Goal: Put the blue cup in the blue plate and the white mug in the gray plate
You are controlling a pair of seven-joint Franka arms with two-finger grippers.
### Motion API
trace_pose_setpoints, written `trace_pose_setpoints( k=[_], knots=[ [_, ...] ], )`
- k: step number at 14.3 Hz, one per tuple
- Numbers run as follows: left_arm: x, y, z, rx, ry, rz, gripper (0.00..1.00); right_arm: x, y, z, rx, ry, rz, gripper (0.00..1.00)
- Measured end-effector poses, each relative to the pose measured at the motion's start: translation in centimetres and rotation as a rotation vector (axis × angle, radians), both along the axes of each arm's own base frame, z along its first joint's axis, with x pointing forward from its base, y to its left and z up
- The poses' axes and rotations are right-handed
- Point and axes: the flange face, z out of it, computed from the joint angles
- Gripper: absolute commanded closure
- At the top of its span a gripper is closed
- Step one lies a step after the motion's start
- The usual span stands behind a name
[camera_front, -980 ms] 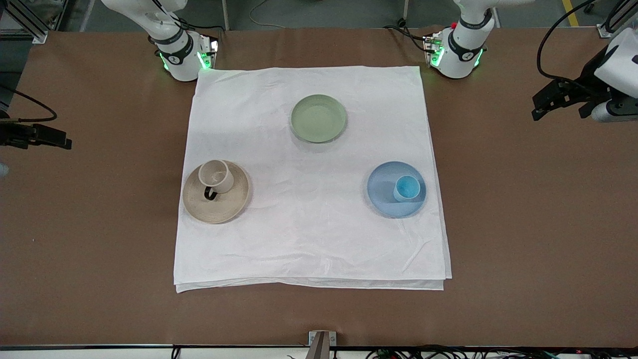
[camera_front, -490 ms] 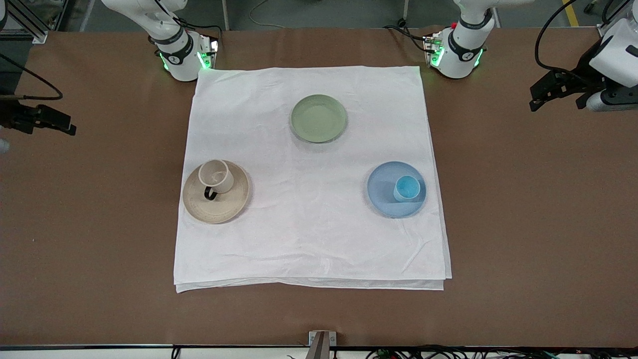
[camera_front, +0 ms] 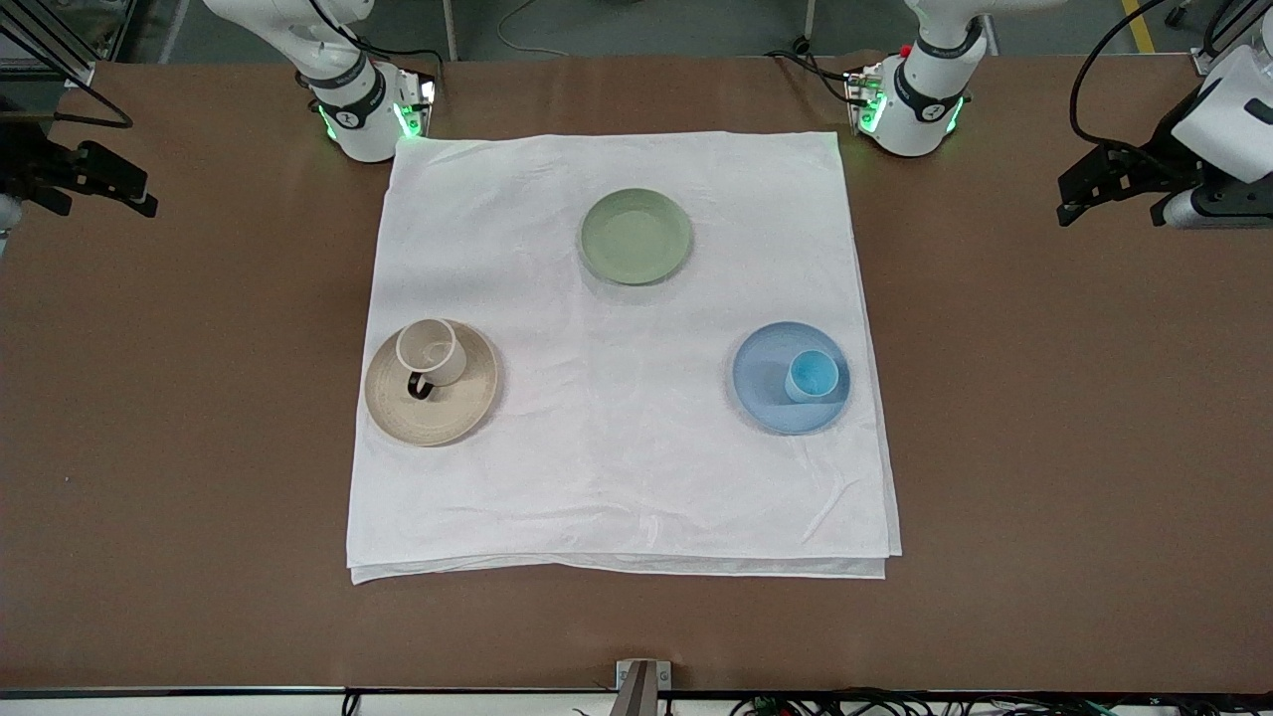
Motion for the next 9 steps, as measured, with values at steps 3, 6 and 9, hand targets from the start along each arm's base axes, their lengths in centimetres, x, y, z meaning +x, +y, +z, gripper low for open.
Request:
trace_pose_setpoints(
  k=[3, 6, 9],
  knots=[
    [0.3, 0.0, 0.2, -0.001, -0.005, 0.001, 0.0, 0.1, 0.1, 0.0, -0.001, -0.007, 0.003, 0.0],
    [0.3, 0.0, 0.2, -0.001, -0.002, 0.0, 0.0, 0.1, 0.1, 0.3, -0.001, -0.016, 0.003, 0.0],
    [0.3, 0.0, 0.1, 0.0, 0.007, 0.0, 0.0, -0.4, 0.1, 1.5, -0.001, -0.026, 0.002, 0.0]
  ],
)
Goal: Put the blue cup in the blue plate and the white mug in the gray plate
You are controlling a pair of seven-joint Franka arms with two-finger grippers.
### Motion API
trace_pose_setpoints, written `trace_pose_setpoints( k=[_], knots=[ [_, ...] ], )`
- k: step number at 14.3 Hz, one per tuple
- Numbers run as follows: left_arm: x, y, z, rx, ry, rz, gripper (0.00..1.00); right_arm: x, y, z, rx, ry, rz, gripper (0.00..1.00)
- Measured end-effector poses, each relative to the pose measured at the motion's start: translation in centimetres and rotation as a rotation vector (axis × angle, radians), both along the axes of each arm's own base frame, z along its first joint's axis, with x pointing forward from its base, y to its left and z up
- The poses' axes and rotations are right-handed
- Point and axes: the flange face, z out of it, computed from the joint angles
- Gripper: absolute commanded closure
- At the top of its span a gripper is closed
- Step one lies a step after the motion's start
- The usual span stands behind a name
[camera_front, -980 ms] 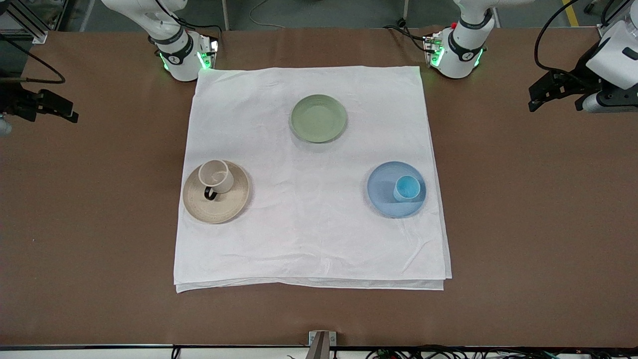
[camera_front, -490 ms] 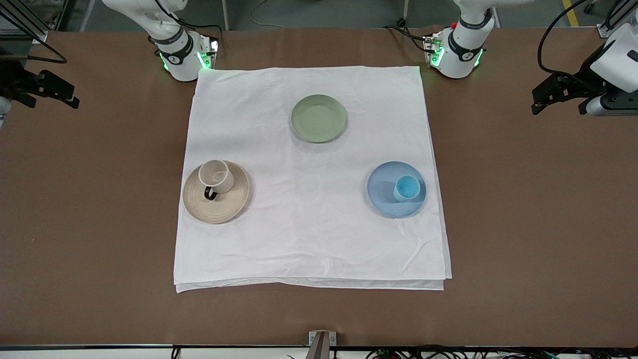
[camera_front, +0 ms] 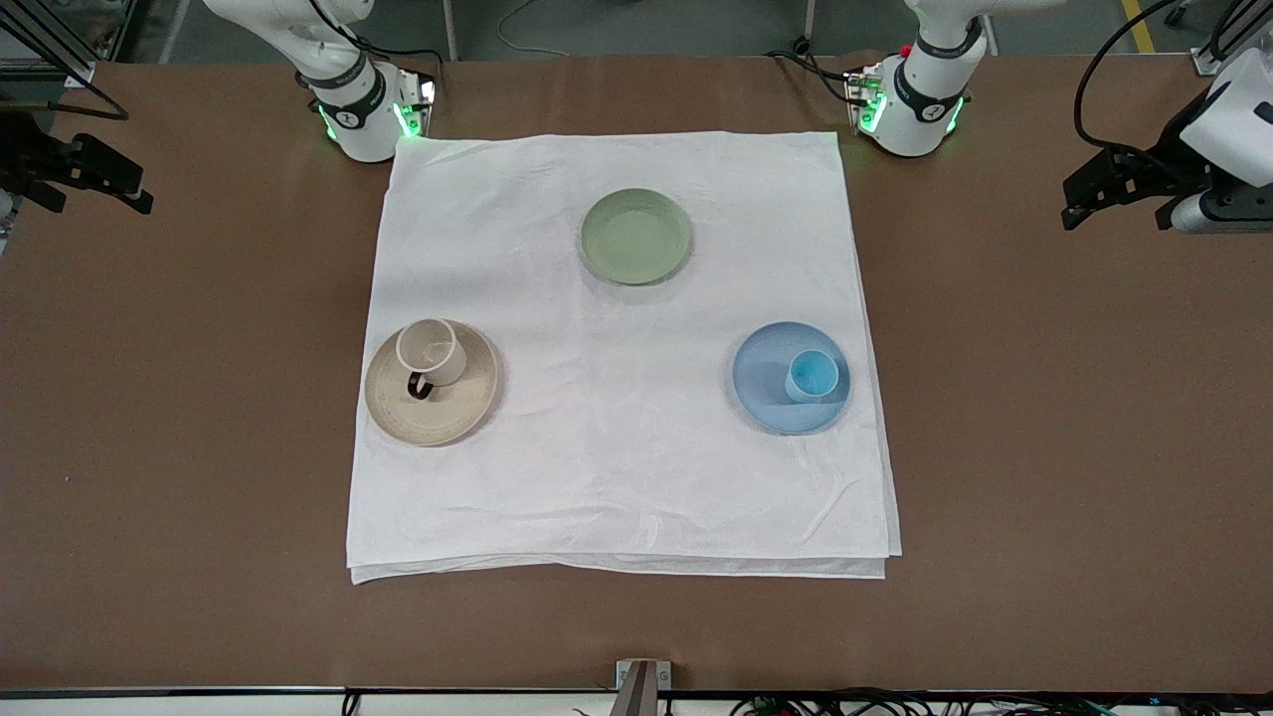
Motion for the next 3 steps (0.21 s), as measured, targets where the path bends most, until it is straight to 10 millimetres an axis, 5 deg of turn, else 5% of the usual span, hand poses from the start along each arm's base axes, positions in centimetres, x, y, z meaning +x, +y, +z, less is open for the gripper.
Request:
trace_pose_setpoints(
  k=[3],
  knots=[
    [-0.04, 0.0, -0.03, 0.0, 0.004, 0.0, 0.0, -0.25, 0.02, 0.55, 0.004, -0.006, -0.001, 0.0]
  ],
)
